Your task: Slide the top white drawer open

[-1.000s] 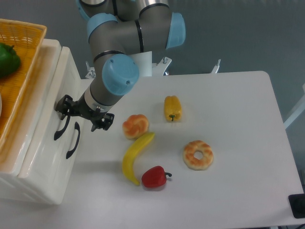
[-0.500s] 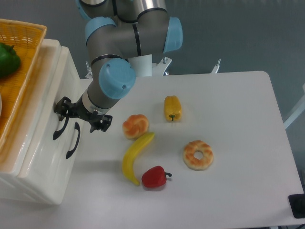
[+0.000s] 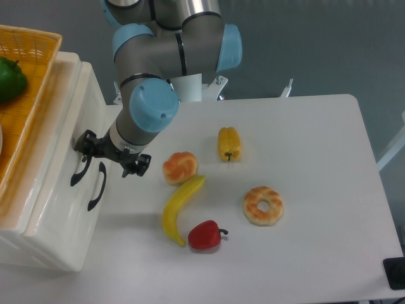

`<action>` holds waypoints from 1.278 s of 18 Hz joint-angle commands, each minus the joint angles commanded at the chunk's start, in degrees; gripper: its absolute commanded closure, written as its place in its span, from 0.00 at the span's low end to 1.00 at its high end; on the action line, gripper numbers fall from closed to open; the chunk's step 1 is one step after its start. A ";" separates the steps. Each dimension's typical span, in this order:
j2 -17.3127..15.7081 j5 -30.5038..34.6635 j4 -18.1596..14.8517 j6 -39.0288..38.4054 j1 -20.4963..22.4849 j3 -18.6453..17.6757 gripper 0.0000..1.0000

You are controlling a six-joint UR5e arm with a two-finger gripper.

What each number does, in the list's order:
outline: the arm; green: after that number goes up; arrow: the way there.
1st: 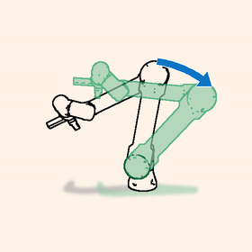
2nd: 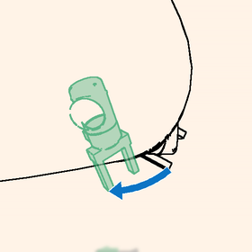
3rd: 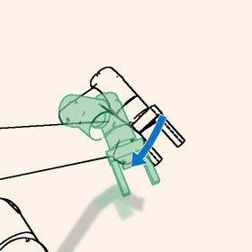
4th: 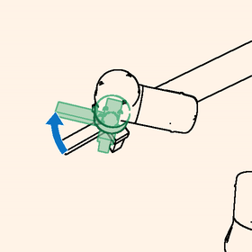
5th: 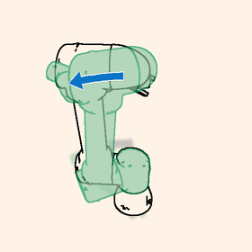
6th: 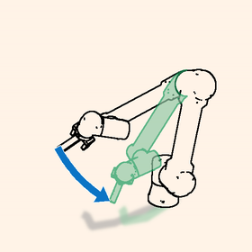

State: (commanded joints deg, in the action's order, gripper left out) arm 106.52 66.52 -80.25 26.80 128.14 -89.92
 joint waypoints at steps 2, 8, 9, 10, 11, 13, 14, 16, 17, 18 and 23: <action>0.00 1.77 0.18 0.09 0.00 0.44 0.00; 0.00 1.86 0.18 0.27 0.00 0.53 0.00; 0.00 1.86 0.18 0.44 0.00 0.53 0.00; 0.00 1.86 0.27 0.53 0.00 0.53 0.00; 0.00 1.86 0.79 0.53 0.00 0.53 0.00; 0.09 1.86 1.41 0.53 0.00 0.62 0.00; 0.09 1.95 1.41 0.53 0.00 0.71 0.00; 0.18 2.21 1.50 0.53 0.00 0.71 0.00; 0.18 3.00 1.58 0.53 0.00 0.71 0.00; 0.27 3.70 1.58 0.53 0.00 0.71 0.00; 0.44 4.41 1.67 0.53 0.17 0.80 0.00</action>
State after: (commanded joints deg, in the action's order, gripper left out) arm 106.96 70.93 -78.58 27.33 128.32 -89.12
